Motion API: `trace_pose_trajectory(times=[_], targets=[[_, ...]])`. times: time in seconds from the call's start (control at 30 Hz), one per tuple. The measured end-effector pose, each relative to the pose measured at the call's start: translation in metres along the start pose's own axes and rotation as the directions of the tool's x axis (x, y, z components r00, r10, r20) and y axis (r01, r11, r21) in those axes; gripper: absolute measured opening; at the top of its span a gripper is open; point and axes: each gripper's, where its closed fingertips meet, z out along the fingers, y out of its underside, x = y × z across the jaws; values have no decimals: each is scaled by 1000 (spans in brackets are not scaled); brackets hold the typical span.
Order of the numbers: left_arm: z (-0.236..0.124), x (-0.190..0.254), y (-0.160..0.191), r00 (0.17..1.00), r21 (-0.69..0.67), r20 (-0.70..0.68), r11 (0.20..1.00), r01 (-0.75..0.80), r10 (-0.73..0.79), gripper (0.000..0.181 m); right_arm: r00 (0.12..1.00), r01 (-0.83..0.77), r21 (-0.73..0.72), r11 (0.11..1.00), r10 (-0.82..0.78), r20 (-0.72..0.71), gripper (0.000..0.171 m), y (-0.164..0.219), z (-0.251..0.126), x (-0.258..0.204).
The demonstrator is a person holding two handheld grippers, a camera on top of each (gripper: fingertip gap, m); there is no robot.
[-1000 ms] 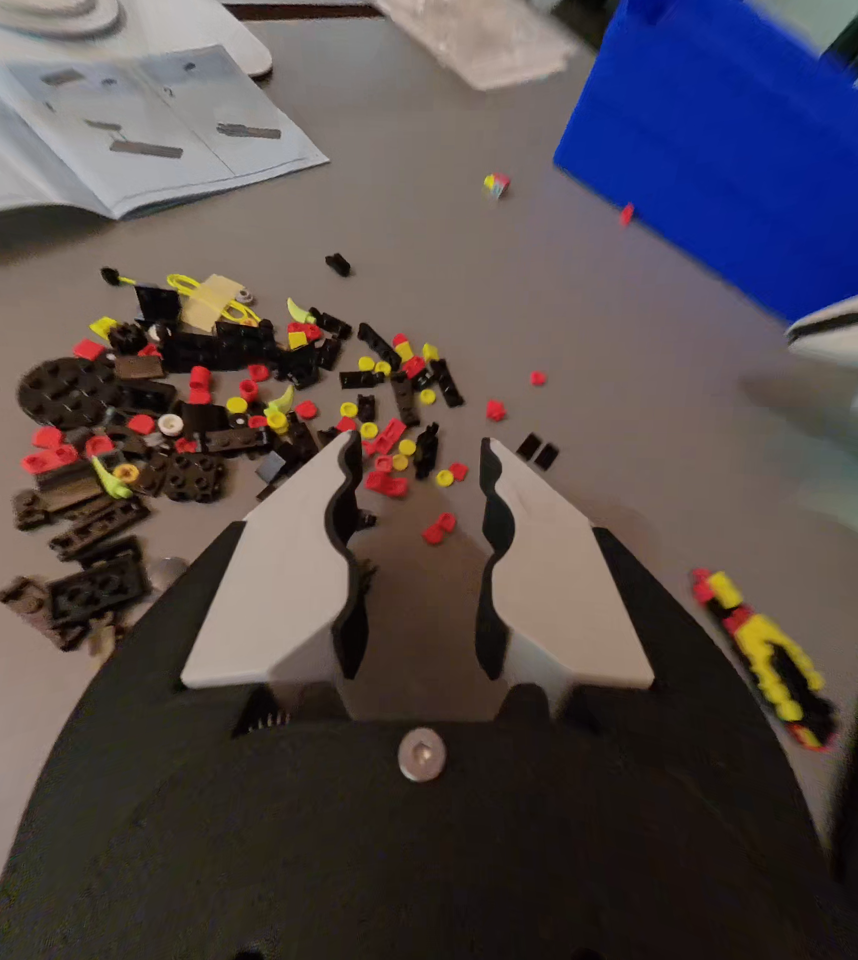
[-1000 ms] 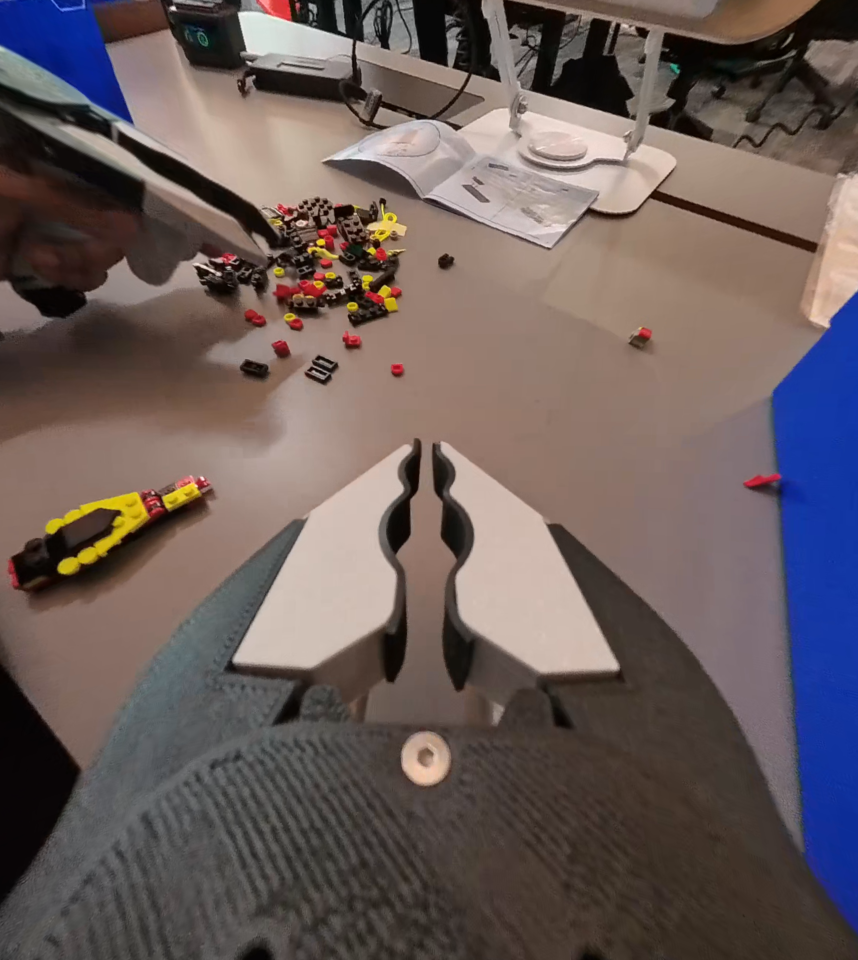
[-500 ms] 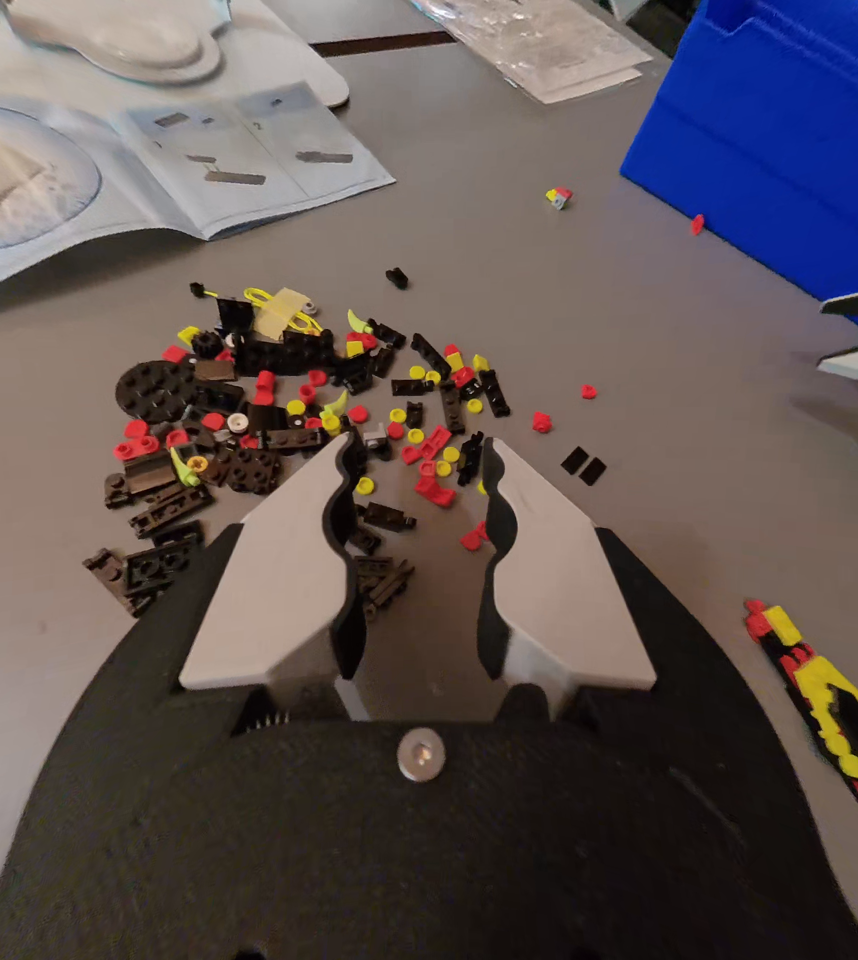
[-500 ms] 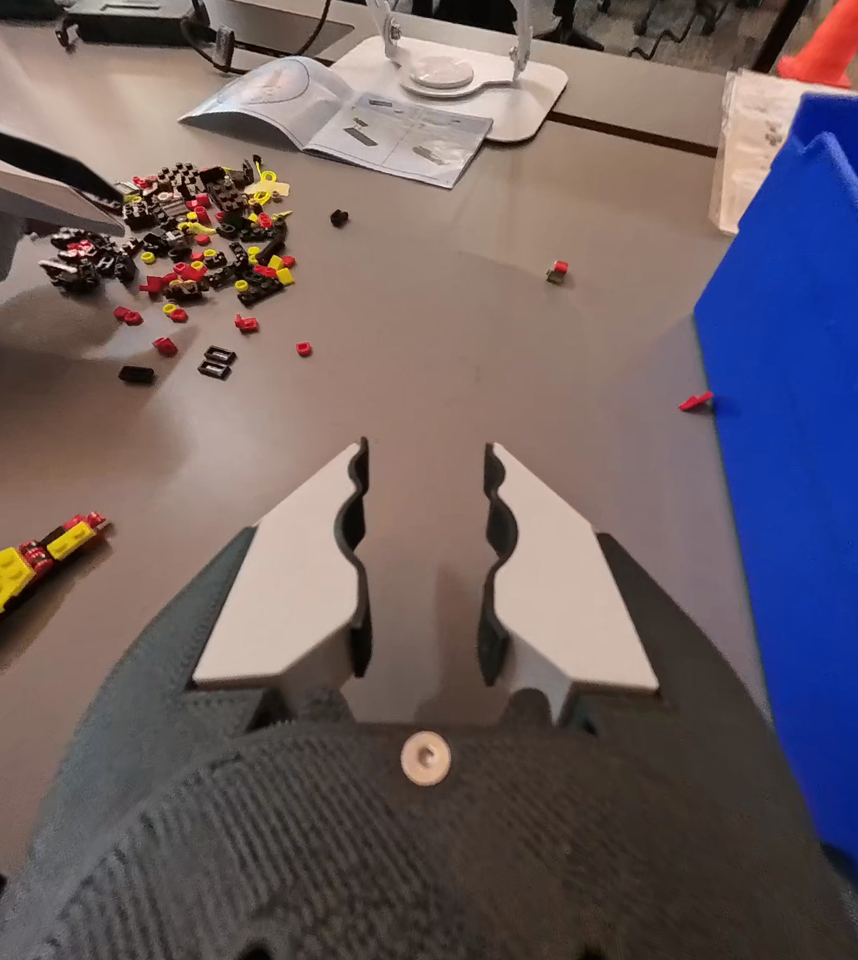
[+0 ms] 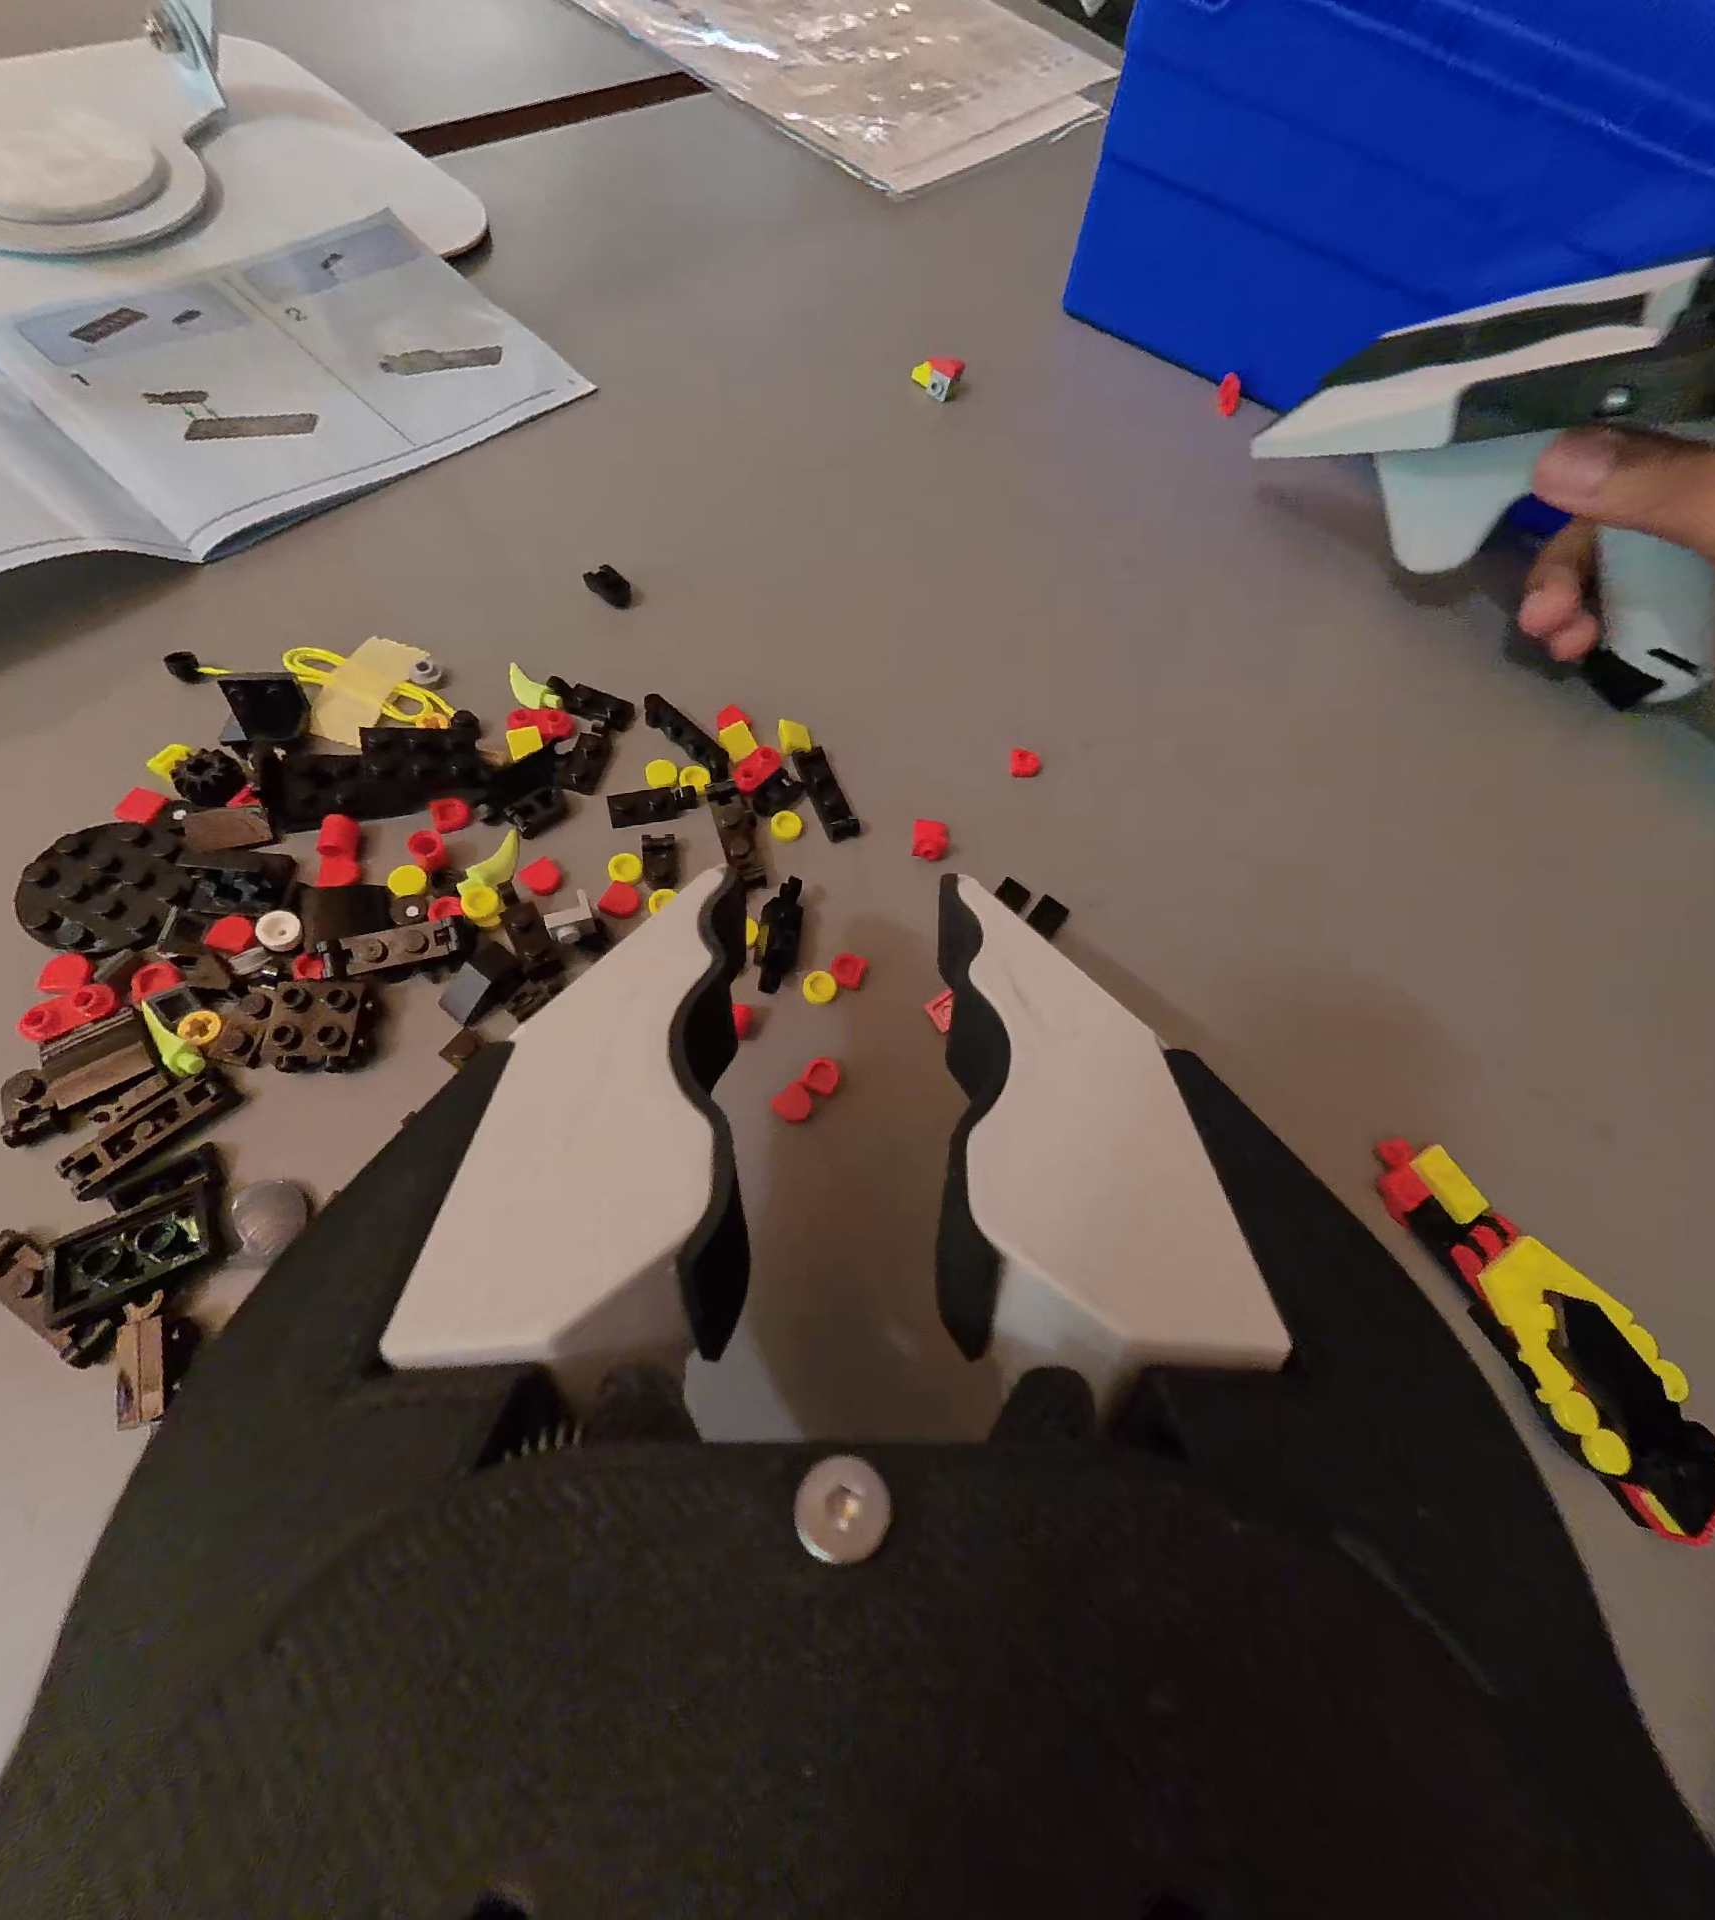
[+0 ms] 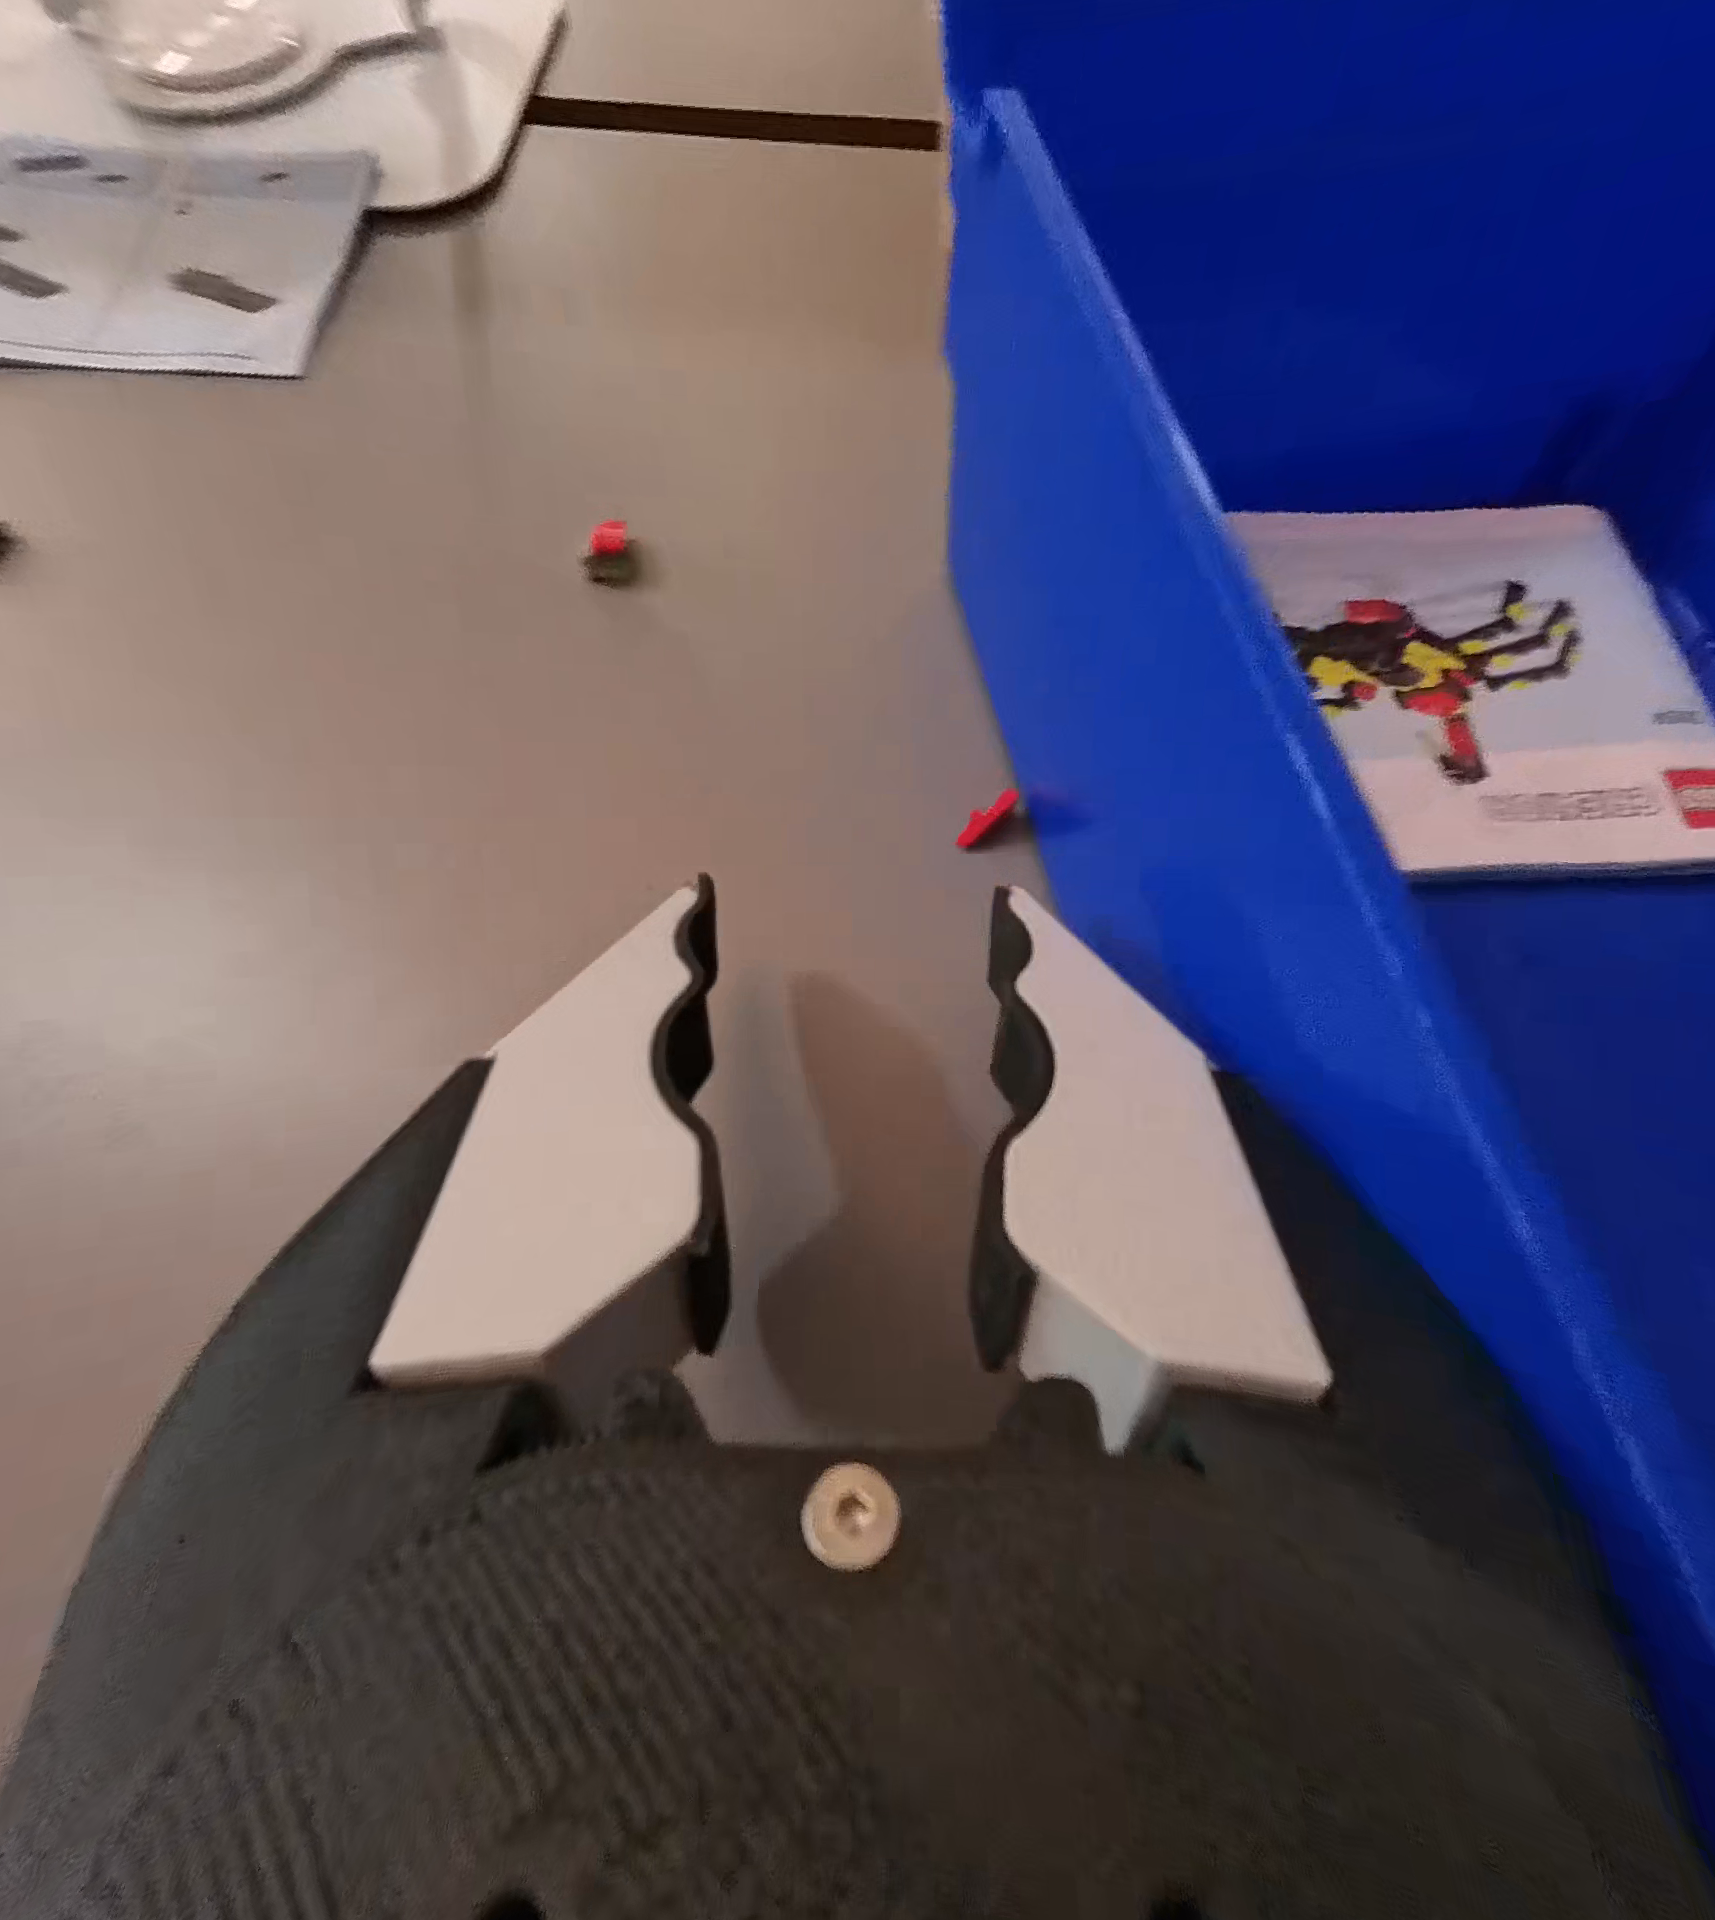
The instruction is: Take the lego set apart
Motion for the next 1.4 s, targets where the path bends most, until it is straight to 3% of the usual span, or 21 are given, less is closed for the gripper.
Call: trace_pose_trajectory(times=[0.17, 0.33, 0.6, 0.67, 0.83, 0.97, 1.03, 1.1, 1.27, 1.4], targets=[[-1, 9, -4, 999, 23, -37, 1000, 7, -6, 34, 982, 25, -10, 1000, -26, -186, 15, -11, 17, 20], [0, 17, -5, 998, 27, -44, 999, -41, 42, 34, 974, 44, -69, 997, -58, -219, 31, -6, 23, 20], [0, 24, -7, 996, 33, -59, 998, -59, 61, 34, 970, -87, -110, 990, 59, -238, 23, -5, 40, 20], [-1, 25, -7, 996, 37, -62, 997, -61, 63, 33, 985, -61, -118, 991, 40, -169, 4, -6, 44, 8], [1, 28, -6, 995, 29, -70, 997, -72, 74, 33, 978, 43, -51, 998, -31, 207, 4, -16, 36, -70], [2, 28, -4, 994, 22, -69, 996, -81, 82, 33, 779, 123, 66, 990, -137, 612, 4, -23, -5, -178], [3, 28, -2, 994, 11, -74, 997, -80, 81, 33, 735, 204, 95, 974, -217, 643, 7, -15, -12, -207], [5, 28, 2, 994, -6, -77, 997, -78, 77, 33, 740, 270, 98, 958, -271, 615, 30, -8, -9, -218], [6, 33, 9, 989, -43, -112, 994, -101, 96, 32, 769, 183, 106, 977, -210, 604, 28, -17, -23, -203], [8, 48, 21, 962, -83, -173, 970, -229, 212, 38, 756, 214, 63, 975, -206, 621, 31, -1, -45, -178]])
